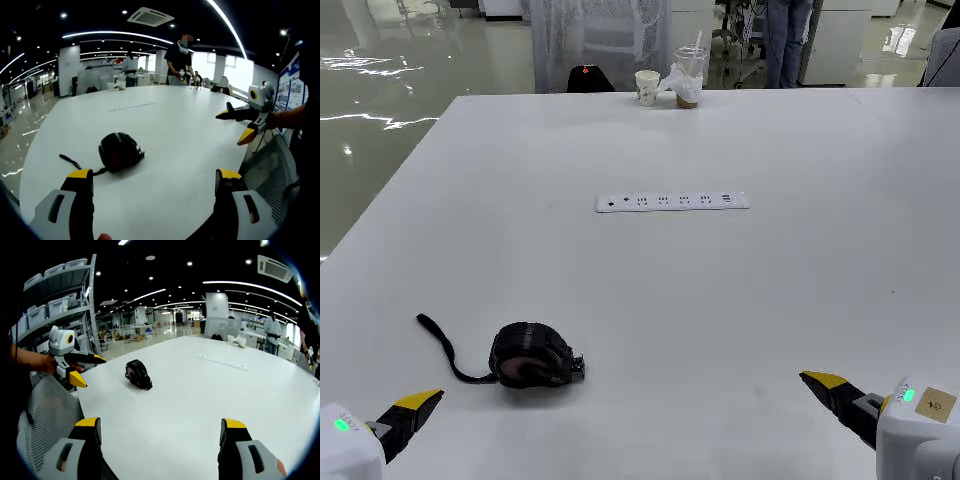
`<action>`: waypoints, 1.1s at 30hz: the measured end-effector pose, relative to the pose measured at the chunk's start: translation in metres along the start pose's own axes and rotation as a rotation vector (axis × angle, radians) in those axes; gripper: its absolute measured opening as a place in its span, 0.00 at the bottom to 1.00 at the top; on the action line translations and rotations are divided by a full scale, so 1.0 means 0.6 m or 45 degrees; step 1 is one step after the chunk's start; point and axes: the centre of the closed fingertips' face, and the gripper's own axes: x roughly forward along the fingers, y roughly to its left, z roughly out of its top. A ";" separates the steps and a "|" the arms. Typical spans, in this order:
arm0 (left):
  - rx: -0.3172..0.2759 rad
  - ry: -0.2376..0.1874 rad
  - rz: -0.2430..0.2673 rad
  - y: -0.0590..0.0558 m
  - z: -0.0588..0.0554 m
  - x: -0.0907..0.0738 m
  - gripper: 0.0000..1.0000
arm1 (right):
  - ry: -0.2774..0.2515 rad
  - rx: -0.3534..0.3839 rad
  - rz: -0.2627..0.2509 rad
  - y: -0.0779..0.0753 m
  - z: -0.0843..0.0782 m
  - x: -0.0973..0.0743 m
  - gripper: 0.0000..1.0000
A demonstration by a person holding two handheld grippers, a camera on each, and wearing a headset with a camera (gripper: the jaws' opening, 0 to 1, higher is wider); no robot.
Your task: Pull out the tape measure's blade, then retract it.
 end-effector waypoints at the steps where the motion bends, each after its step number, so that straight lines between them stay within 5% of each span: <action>1: 0.004 0.005 -0.002 0.001 -0.001 0.001 0.99 | 0.004 -0.008 0.001 -0.001 0.000 0.001 0.99; 33: 0.102 0.073 -0.069 0.041 0.013 0.040 0.99 | 0.045 -0.150 0.109 -0.042 0.020 0.038 0.99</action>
